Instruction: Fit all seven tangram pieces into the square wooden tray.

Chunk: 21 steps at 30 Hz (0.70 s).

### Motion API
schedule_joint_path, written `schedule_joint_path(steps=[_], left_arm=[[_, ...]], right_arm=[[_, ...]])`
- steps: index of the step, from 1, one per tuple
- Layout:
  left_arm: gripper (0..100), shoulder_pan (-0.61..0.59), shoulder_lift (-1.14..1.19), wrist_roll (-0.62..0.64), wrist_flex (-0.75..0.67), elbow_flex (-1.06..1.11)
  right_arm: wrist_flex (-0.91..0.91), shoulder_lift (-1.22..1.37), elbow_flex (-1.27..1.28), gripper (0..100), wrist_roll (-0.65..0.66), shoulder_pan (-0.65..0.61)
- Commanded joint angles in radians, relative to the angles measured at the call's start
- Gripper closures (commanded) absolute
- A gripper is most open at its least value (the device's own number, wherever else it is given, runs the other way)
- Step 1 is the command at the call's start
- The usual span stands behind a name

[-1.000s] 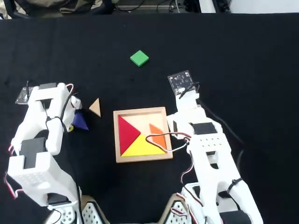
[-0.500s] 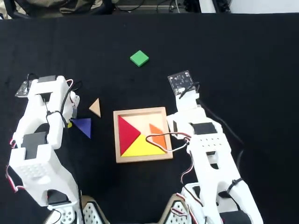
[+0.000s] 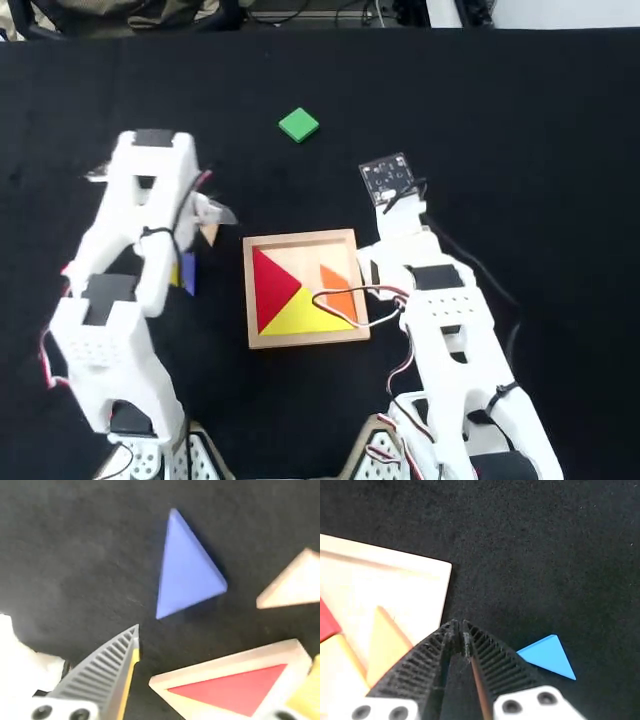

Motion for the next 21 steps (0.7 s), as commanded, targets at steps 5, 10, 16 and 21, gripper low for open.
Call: schedule_joint_path(steps=[5,10,16,21], left_arm=[[50,-0.031,-0.02,0.025,-0.078,0.077],[50,-0.099,-0.011,-0.035,-0.041,0.104],[50,-0.108,-0.011,-0.038,-0.176,0.17],[50,-0.159,-0.009,-0.043,-0.238,0.206]], right_arm=[[-0.021,-0.03,-0.004,98.7,0.011,-0.017],[-0.021,-0.03,-0.005,98.7,0.011,-0.017],[-0.021,-0.03,-0.004,98.7,0.011,-0.017],[-0.021,-0.03,-0.004,98.7,0.011,-0.017]])
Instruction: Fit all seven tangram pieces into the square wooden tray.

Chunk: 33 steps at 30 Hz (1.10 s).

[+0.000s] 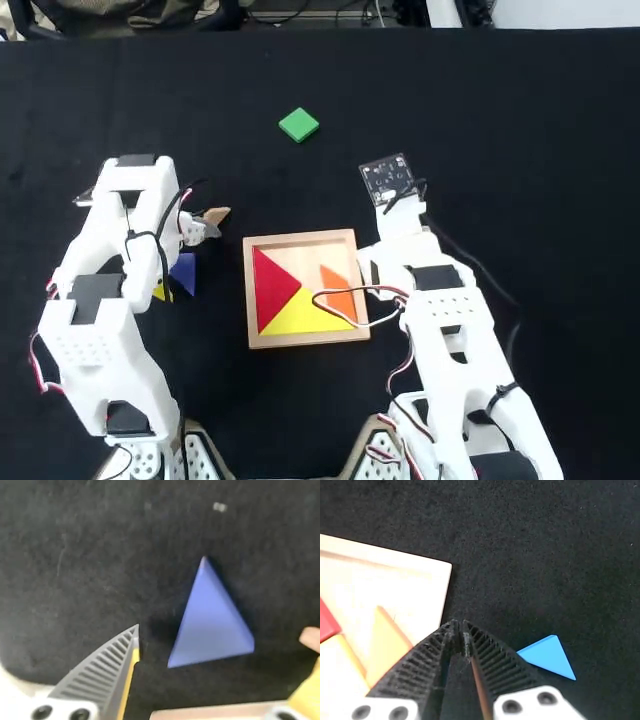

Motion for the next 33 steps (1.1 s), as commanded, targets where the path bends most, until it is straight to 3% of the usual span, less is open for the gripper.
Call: schedule_joint_path(steps=[1,15,24,33], left_arm=[[50,-0.054,-0.009,-0.014,-0.034,0.024],[50,-0.03,-0.005,-0.08,-0.04,0.065],[51,-0.031,0.15,-0.127,-0.052,-0.019],[74,-0.024,0.161,-0.19,-0.06,-0.033]], right_arm=[[-0.021,-0.03,-0.004,98.7,0.011,-0.017],[-0.021,-0.03,-0.002,98.7,0.011,-0.017],[-0.021,-0.03,-0.002,98.7,0.011,-0.017],[-0.021,-0.03,-0.002,98.7,0.011,-0.017]])
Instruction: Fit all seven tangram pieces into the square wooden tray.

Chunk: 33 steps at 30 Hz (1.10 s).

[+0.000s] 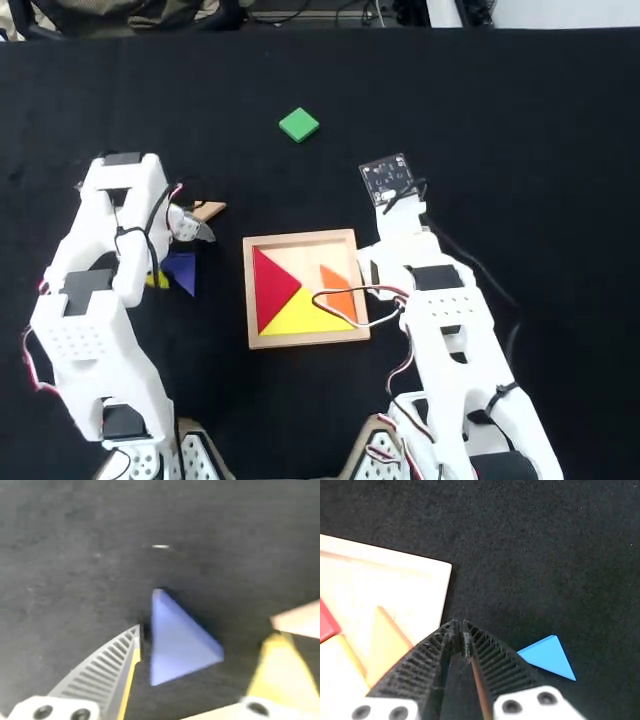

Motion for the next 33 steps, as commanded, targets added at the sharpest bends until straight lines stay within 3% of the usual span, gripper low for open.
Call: schedule_joint_path(steps=[1,13,33], left_arm=[[74,0.015,0.048,-0.008,0.002,0.01],[52,0.041,0.041,-0.049,0.043,0.045],[52,0.068,0.04,-0.074,0.044,0.042]], right_arm=[[-0.021,-0.03,-0.002,98.7,0.011,-0.017],[-0.021,-0.03,-0.002,98.7,0.011,-0.017],[-0.021,-0.03,-0.002,98.7,0.011,-0.017]])
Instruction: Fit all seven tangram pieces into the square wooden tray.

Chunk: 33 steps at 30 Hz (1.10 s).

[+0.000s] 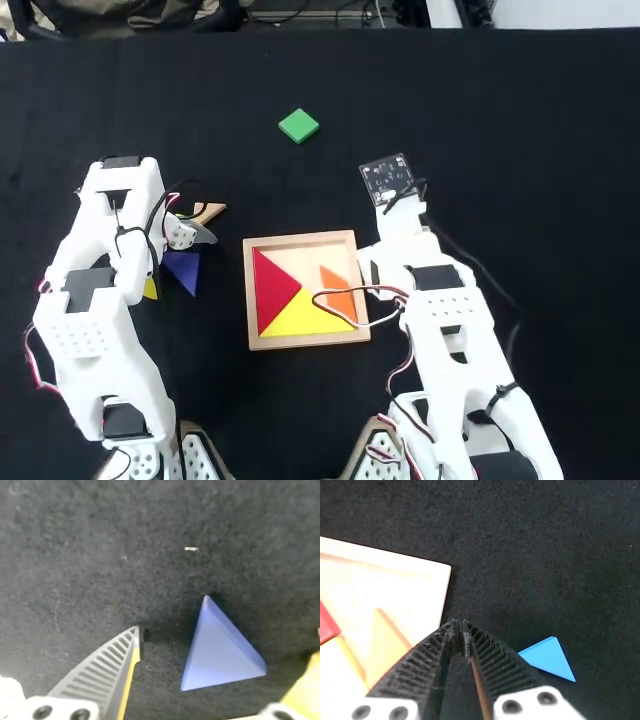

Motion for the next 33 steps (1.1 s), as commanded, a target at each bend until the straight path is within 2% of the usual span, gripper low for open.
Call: schedule_joint_path(steps=[1,5,11,14,20,25,28,33], left_arm=[[52,0.059,0.032,-0.014,0.006,0.025],[54,0.062,0.032,-0.014,0.006,0.03],[67,0.071,-0.061,-0.074,-0.002,0.044],[65,0.062,-0.149,-0.072,-0.064,0.114],[56,0.093,-0.293,-0.069,-0.259,0.369],[55,0.051,-0.39,-0.069,-0.391,0.458],[55,0.004,-0.405,-0.077,-0.434,0.469],[55,0.002,-0.402,-0.078,-0.442,0.47]], right_arm=[[-0.021,-0.03,-0.002,98.7,0.011,-0.017],[-0.021,-0.03,-0.002,98.7,0.011,-0.017],[-0.021,-0.03,-0.004,98.7,0.011,-0.017],[-0.021,-0.03,-0.004,98.7,0.011,-0.017],[-0.021,-0.03,-0.004,98.7,0.011,-0.017],[-0.021,-0.03,-0.004,98.7,0.011,-0.017],[-0.021,-0.03,-0.004,98.7,0.011,-0.017],[-0.021,-0.03,-0.004,98.7,0.011,-0.017]])
